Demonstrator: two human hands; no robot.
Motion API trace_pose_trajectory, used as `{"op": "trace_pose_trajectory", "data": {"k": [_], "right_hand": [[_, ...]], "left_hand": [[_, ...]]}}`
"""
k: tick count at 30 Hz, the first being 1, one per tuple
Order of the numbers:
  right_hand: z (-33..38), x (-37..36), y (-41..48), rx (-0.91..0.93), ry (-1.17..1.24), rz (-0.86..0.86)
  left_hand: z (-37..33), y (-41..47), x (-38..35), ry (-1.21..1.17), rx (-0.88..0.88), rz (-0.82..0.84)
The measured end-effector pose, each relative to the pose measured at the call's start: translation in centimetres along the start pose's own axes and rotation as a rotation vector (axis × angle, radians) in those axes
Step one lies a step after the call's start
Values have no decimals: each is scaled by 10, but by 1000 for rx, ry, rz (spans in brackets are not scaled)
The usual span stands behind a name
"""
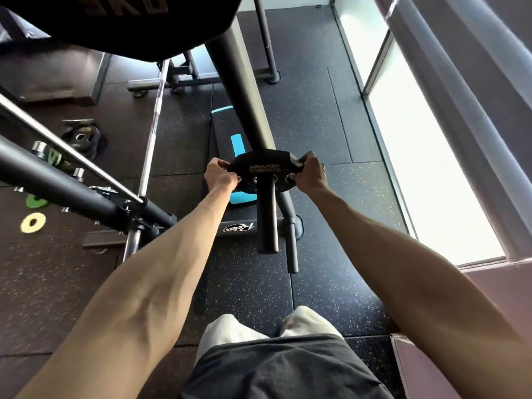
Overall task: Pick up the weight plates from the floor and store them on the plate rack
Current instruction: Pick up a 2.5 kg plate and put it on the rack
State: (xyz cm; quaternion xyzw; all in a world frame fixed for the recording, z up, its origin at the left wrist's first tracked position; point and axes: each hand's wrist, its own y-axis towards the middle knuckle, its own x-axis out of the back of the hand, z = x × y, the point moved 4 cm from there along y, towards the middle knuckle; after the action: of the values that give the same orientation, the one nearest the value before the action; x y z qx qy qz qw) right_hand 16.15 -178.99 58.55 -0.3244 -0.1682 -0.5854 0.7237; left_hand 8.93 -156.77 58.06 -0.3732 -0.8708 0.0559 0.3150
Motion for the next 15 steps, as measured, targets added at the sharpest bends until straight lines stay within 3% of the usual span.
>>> {"op": "trace_pose_trajectory", "data": {"k": [7, 12, 15], "right_hand": [[25, -4, -8, 87, -124, 151], [90, -14, -52, 504, -201, -48], [127, -43, -83, 727, -215, 54]], "left_hand": [[2, -19, 6, -12, -95, 108], [10, -16, 46, 74, -27, 90], [27, -20, 81, 152, -2, 88]]}}
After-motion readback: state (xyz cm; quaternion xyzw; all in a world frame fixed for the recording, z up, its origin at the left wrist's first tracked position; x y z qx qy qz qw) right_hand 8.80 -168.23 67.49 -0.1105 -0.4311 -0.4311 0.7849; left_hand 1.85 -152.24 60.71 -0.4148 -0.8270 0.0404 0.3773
